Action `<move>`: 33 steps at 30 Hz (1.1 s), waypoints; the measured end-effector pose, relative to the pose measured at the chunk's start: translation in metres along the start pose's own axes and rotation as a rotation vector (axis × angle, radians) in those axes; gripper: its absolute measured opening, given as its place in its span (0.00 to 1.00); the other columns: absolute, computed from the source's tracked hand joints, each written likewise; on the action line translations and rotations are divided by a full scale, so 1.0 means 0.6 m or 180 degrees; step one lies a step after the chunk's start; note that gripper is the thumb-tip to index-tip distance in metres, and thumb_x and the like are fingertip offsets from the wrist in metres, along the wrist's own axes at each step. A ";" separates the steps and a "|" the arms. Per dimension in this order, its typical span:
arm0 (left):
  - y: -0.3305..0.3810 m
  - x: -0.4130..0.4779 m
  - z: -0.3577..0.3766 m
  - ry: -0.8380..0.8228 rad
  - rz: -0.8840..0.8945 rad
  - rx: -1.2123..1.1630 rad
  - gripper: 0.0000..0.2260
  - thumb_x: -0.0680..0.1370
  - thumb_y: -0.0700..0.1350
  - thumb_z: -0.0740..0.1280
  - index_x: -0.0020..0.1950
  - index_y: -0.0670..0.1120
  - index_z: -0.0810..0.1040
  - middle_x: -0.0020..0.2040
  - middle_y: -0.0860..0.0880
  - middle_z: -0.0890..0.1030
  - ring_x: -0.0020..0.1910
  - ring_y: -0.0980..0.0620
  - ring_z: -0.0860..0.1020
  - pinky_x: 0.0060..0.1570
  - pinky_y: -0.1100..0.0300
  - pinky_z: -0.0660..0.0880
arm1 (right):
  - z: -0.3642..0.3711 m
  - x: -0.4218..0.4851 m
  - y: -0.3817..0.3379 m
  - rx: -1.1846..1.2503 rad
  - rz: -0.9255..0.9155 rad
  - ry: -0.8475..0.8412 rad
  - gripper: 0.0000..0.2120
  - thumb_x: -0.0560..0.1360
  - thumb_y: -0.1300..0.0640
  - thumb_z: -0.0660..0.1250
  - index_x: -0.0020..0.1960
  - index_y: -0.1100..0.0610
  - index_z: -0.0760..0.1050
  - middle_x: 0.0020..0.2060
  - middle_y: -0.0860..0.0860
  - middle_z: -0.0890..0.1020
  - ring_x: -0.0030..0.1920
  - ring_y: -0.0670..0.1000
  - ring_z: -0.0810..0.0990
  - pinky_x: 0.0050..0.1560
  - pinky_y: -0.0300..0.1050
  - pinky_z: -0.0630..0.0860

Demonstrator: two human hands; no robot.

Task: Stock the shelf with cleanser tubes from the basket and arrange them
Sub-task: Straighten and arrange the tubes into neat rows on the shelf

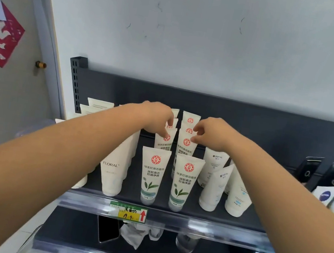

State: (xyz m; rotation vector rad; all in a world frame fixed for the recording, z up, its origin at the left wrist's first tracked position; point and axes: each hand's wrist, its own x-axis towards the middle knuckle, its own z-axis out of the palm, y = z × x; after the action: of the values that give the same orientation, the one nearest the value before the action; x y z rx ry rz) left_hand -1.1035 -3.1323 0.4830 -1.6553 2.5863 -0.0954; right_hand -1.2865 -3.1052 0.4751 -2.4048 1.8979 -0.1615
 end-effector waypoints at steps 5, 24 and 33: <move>0.005 0.025 0.024 -0.0179 0.0045 0.0066 0.21 0.79 0.47 0.67 0.72 0.47 0.69 0.67 0.47 0.75 0.63 0.46 0.74 0.59 0.54 0.72 | 0.038 0.018 0.000 -0.0120 -0.0014 0.0052 0.09 0.79 0.56 0.64 0.57 0.57 0.79 0.48 0.53 0.79 0.46 0.53 0.76 0.39 0.39 0.66; -0.014 -0.027 0.017 -0.0474 0.0372 -0.0464 0.13 0.78 0.47 0.68 0.63 0.51 0.75 0.54 0.54 0.77 0.52 0.53 0.76 0.49 0.59 0.72 | 0.005 -0.036 0.001 -0.0398 -0.0399 -0.0325 0.12 0.79 0.50 0.64 0.61 0.49 0.79 0.53 0.46 0.81 0.52 0.50 0.75 0.58 0.52 0.70; -0.014 -0.041 0.017 -0.0574 0.0304 -0.0608 0.14 0.78 0.46 0.68 0.63 0.52 0.76 0.55 0.53 0.79 0.49 0.51 0.81 0.50 0.57 0.77 | 0.005 -0.045 0.004 -0.0294 -0.0427 -0.0364 0.07 0.79 0.52 0.65 0.54 0.48 0.80 0.38 0.40 0.75 0.45 0.48 0.73 0.51 0.48 0.68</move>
State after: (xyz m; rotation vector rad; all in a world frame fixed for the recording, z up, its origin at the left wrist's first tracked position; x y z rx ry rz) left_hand -1.0846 -3.1134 0.4743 -1.5110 2.5986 0.3009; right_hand -1.2949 -3.0798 0.4709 -2.5418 1.7332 0.0566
